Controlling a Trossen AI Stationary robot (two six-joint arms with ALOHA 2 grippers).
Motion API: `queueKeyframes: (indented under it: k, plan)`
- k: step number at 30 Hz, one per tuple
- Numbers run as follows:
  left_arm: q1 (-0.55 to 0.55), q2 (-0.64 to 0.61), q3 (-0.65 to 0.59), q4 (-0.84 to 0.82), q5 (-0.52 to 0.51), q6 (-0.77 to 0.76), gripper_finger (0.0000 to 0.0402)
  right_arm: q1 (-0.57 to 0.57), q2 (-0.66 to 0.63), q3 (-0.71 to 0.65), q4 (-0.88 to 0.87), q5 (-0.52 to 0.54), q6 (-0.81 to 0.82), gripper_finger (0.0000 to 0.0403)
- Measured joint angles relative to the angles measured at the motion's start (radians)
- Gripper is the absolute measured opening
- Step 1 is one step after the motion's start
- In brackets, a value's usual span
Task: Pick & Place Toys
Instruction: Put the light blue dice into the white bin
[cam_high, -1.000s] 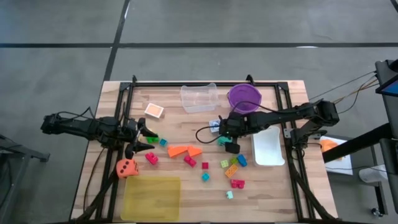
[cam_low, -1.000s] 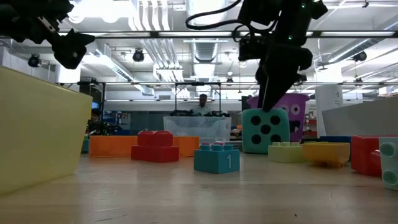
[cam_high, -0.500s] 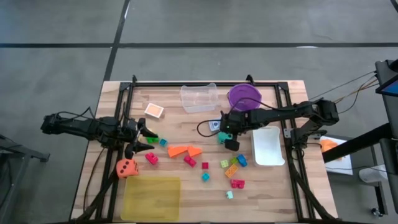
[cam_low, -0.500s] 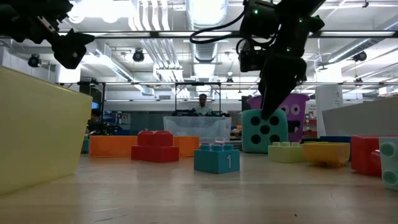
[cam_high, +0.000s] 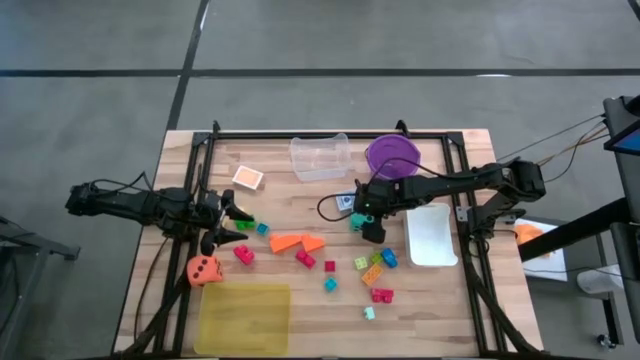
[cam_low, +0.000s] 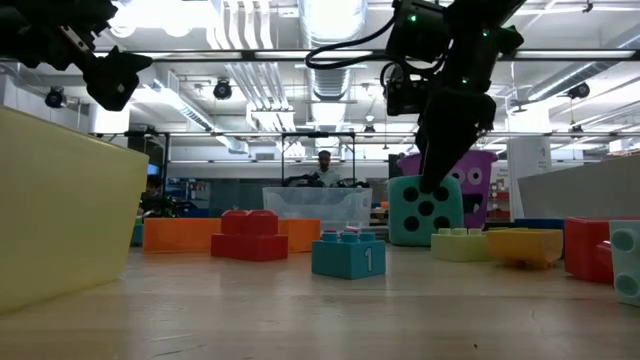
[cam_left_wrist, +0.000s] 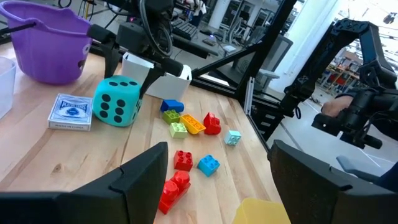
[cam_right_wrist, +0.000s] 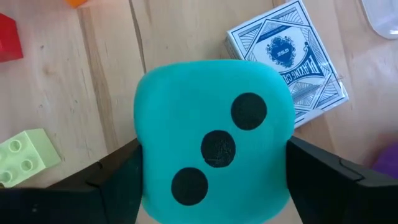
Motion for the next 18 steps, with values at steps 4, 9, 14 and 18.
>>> queueKeyframes:
  k: [4,9,14,18]
  plan:
    - [0.000,0.000,0.000,0.000,0.000,0.000,0.0274,0.000,0.000,-0.002,0.002,0.000,0.014,0.0308]
    - [0.000,0.000,0.000,0.000,0.000,0.000,0.0274,0.004,0.000,-0.002,0.003,0.002,0.015,0.0308]
    - [0.000,0.000,0.000,0.000,0.000,0.000,0.0274,0.008,-0.002,0.009,-0.008,0.000,0.011,0.0308]
    - [0.000,0.000,0.000,0.000,0.000,0.000,0.0274,0.014,-0.020,0.041,-0.050,-0.014,-0.002,0.0308]
